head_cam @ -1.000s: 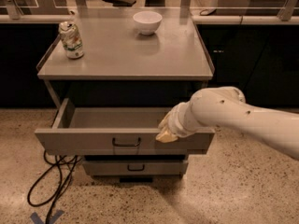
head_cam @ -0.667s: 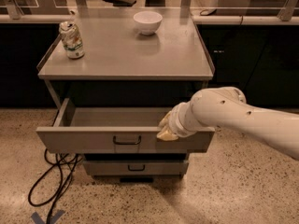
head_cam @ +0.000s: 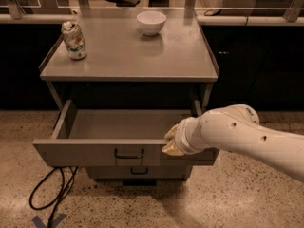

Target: Open top drawer

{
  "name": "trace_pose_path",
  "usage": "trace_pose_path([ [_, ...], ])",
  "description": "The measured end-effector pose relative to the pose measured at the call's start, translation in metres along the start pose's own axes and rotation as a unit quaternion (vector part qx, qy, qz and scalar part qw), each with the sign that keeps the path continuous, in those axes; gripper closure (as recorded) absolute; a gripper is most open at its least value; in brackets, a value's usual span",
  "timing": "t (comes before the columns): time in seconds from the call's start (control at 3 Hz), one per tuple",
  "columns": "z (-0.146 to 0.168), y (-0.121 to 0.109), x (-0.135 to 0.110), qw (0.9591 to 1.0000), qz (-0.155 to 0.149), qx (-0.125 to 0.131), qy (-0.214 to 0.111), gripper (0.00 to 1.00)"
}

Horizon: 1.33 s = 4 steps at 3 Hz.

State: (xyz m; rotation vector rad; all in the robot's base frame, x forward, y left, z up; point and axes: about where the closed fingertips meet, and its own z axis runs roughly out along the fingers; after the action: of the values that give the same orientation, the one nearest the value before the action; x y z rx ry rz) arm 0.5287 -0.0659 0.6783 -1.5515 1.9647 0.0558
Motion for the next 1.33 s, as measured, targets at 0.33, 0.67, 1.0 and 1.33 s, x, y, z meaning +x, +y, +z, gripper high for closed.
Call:
trace_pose_path([
  [0.33,0.000,0.000,0.000,1.0000,0.000,0.000,0.000,1.00],
  [0.67,-0.006,0.021,0.010,0.9999,0.008,0.007,0.003,1.00],
  [1.0,-0.009,0.021,0.006,0.9999,0.008,0.007,0.003,1.00],
  [1.33,-0.019,0.029,0.001,0.9995,0.025,0.020,-0.004,1.00],
])
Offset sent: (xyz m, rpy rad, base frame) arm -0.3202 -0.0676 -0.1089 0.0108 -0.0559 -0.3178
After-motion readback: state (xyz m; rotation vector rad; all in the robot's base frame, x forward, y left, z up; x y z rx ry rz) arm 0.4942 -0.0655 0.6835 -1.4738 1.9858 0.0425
